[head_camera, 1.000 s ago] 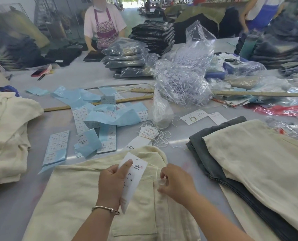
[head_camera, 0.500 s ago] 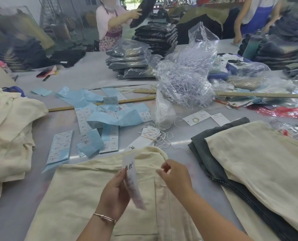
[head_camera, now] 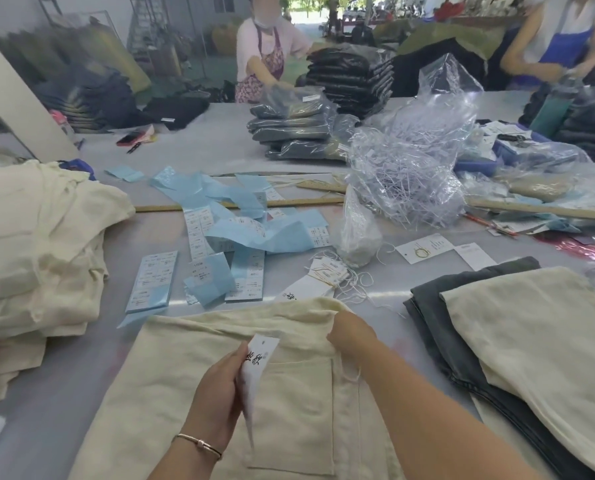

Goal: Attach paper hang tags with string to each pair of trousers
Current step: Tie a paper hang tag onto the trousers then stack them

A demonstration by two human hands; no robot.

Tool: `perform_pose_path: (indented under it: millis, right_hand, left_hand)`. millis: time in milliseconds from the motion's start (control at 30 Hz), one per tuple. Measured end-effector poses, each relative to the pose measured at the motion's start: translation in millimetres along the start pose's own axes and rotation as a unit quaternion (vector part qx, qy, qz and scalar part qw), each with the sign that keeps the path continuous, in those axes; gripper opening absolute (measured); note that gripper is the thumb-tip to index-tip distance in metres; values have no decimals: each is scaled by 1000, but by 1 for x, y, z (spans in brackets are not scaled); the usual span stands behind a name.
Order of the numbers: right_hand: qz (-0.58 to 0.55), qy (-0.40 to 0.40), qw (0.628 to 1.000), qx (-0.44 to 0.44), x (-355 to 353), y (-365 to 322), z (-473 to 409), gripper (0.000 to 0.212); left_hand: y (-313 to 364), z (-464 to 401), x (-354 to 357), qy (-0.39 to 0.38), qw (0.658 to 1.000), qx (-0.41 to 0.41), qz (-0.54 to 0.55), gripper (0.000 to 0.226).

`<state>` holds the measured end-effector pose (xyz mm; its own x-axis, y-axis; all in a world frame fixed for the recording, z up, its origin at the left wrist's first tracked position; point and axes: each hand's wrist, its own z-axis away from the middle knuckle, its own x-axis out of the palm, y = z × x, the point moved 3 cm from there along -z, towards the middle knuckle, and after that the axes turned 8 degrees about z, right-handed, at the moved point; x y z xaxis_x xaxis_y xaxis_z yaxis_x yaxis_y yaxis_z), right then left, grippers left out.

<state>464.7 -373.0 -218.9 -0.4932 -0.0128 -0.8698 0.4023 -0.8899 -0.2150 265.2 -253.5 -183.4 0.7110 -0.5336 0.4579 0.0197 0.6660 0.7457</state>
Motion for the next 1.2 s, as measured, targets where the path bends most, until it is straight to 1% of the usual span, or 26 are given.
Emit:
perform_pose_path:
  millis: [33,67,100,133,200,233,267,300,367,400,467,533,600,667,767,833,900,967,1033,1133,1200]
  right_hand:
    - [-63,12,998,7,1,4,0,15]
    - [-159,21,987,26,1,11,2,20]
    - [-276,23,960,50,1,18,6,25]
    - [-392,19,917,65,1,25,11,27]
    - [-568,20,821,47,-5,37,25,28]
    - [-627,25,778,24,-11,40,33,28]
    - [-666,32,745,-1,-20,42,41,27]
    - [-687,37,725,-22,-28,42,49,26]
    - [-699,43,712,-52,-43,42,66,22]
    - [-694,48,715,-64,-48,41,75,19]
    - [-666,64,738,-88,-56,37,91,16]
    - [-613,86,777,-111,-61,30,105,14]
    - [-549,124,815,-136,-64,22,115,14]
    - [-488,162,842,-163,-64,12,124,13]
    - [-455,190,847,-198,-61,3,134,17]
    - [-432,213,852,-203,-61,2,138,20]
    - [-394,241,864,-200,-60,2,140,20]
    - [-358,255,875,-202,-62,3,143,17]
    - [-313,266,888,-206,-67,2,147,13]
    - [-254,281,903,-201,-73,1,151,10]
    - [-244,284,906,-196,-75,-1,154,9]
  left_hand:
    - [0,0,-3,5,1000,0,-15,32]
    - [0,-1,-5,14,999,4,-33,27]
    - [-1,-2,-5,19,998,14,-53,26]
    - [-1,-2,-5,25,997,24,-75,25]
    - [-1,-4,-1,29,993,35,-112,17]
    - [-1,-4,2,24,992,35,-121,16]
    - [0,-4,7,15,991,35,-126,21]
    - [2,-3,13,3,991,38,-128,23]
    - [8,-1,27,-25,988,64,-136,16]
    - [11,1,34,-40,985,86,-146,11]
    - [16,6,48,-70,974,126,-177,18]
    - [17,11,60,-89,963,147,-208,26]
    - [17,18,70,-106,952,168,-234,27]
    - [16,23,76,-118,944,187,-246,24]
    - [15,30,84,-124,930,228,-260,14]
    - [16,33,87,-128,922,251,-267,9]
    - [17,35,91,-145,926,242,-250,2]
    - [19,37,95,-163,933,223,-232,4]
    - [21,37,96,-170,930,224,-235,11]
    - [23,39,97,-165,915,256,-266,11]
    - [23,41,99,-165,906,276,-275,9]
